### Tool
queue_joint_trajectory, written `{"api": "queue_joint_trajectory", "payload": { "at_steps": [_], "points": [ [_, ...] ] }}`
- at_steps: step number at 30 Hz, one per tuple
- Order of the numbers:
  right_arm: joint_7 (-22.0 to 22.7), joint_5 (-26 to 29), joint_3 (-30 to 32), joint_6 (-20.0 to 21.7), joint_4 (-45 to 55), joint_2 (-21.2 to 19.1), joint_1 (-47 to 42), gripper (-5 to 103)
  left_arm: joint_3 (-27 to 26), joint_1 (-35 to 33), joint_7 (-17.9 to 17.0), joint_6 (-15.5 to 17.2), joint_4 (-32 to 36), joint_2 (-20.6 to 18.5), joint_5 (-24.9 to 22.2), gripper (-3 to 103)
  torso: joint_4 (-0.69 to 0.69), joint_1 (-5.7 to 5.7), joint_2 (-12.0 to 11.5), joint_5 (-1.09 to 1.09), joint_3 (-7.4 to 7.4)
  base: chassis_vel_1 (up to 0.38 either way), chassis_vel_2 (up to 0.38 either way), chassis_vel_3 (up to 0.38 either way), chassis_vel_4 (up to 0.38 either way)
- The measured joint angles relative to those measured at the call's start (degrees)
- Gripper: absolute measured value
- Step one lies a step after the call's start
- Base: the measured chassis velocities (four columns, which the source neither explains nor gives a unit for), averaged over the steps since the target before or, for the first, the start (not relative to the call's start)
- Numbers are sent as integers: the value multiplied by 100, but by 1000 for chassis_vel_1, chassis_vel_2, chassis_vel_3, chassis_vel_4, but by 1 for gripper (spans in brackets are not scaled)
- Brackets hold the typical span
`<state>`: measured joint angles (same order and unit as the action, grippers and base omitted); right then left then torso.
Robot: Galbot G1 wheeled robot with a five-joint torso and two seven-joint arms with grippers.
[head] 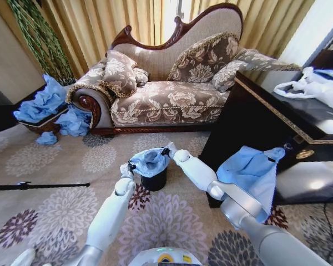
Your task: Place a garbage bag over the trash bin.
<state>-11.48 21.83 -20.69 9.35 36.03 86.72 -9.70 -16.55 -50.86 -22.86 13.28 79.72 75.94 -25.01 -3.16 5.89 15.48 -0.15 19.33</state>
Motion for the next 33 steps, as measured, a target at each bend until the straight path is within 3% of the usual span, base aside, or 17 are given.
{"api": "queue_joint_trajectory", "payload": {
  "at_steps": [11,21,24,26,33],
  "points": [
    [-97,-316,162,-27,-438,259,187,0,-75,-90,40,-20,-17,-19,-40,0,1,0,0,0,0,0,0,0,0],
    [-110,-339,127,379,-731,499,424,0,-138,-135,76,-20,74,24,-27,0,1,0,0,-1,0,0,0,0,0],
    [-97,-238,172,543,-783,515,449,0,-134,-71,47,205,125,1,-66,0,1,0,0,-1,0,0,0,0,0],
    [-104,-79,190,705,-788,474,453,0,-98,-13,2,549,201,-52,-195,0,1,0,0,-1,0,0,0,0,0],
    [-216,115,384,982,-877,481,461,0,-24,165,2,1025,191,-115,-395,0,0,0,0,-1,0,0,0,0,0]
  ]
}}
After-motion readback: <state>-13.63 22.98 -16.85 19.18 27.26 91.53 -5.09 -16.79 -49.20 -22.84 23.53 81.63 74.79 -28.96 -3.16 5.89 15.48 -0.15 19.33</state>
